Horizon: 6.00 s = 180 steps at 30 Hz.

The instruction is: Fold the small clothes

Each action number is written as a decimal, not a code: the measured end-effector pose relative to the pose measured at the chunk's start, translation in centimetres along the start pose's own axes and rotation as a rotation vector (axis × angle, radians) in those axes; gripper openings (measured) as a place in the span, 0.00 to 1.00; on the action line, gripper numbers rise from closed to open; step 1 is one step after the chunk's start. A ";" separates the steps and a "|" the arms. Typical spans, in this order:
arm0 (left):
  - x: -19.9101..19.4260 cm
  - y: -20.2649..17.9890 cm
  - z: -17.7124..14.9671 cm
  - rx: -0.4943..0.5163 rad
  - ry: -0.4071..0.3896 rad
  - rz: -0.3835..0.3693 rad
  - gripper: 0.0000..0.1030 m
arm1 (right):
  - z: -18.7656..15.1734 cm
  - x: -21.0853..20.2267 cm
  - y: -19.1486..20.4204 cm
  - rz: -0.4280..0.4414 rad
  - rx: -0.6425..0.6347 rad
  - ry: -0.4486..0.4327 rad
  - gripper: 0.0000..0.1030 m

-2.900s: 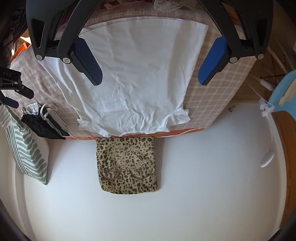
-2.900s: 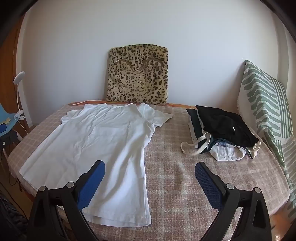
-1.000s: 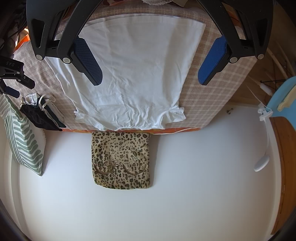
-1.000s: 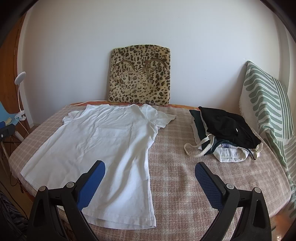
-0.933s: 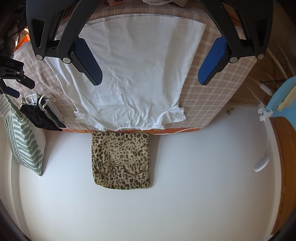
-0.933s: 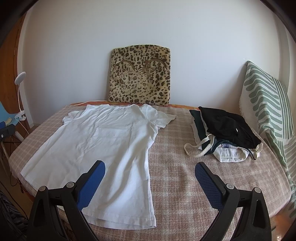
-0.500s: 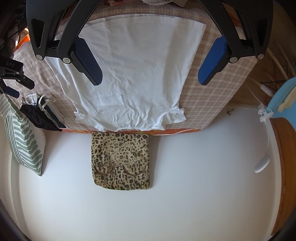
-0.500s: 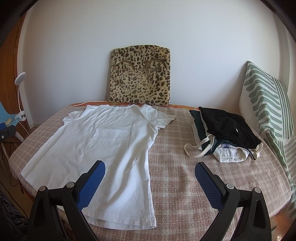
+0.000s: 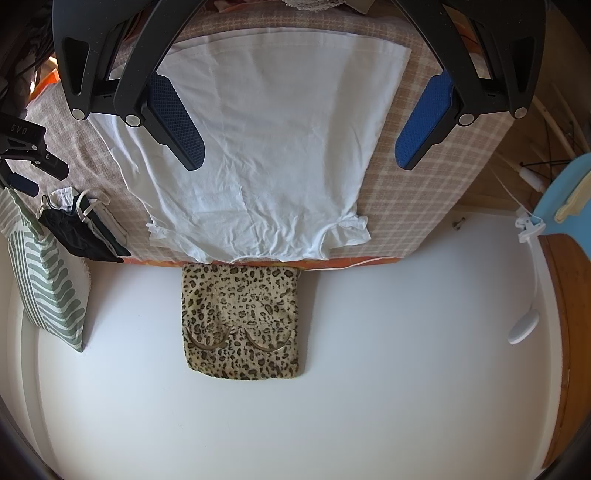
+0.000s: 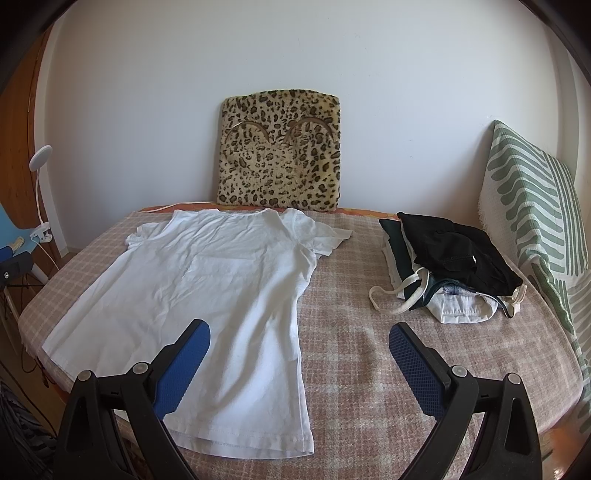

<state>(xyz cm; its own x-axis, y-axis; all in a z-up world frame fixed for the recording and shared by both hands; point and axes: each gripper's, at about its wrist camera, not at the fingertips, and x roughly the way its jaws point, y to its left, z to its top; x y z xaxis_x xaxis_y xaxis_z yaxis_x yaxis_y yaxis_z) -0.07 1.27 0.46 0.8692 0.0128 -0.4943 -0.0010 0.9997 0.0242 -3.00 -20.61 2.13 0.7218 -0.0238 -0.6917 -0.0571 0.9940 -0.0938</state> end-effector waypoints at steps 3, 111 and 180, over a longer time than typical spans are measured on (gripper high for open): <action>0.1 0.1 -0.3 -0.001 0.004 0.006 1.00 | 0.1 0.1 0.1 0.000 0.000 0.001 0.96; 10.2 14.1 -7.1 -0.278 0.412 -0.356 0.02 | 20.8 41.4 40.1 0.319 -0.298 0.435 0.02; 8.0 2.4 -3.2 0.071 0.281 -0.506 0.33 | 19.0 25.4 3.0 0.151 0.103 0.240 0.46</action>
<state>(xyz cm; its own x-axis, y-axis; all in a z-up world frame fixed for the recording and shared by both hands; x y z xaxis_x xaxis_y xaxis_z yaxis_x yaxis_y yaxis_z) 5.28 3.83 -6.19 0.5882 -0.4512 -0.6712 0.4218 0.8792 -0.2214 28.29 -16.15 -2.10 0.5259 0.1122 -0.8431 -0.0724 0.9936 0.0870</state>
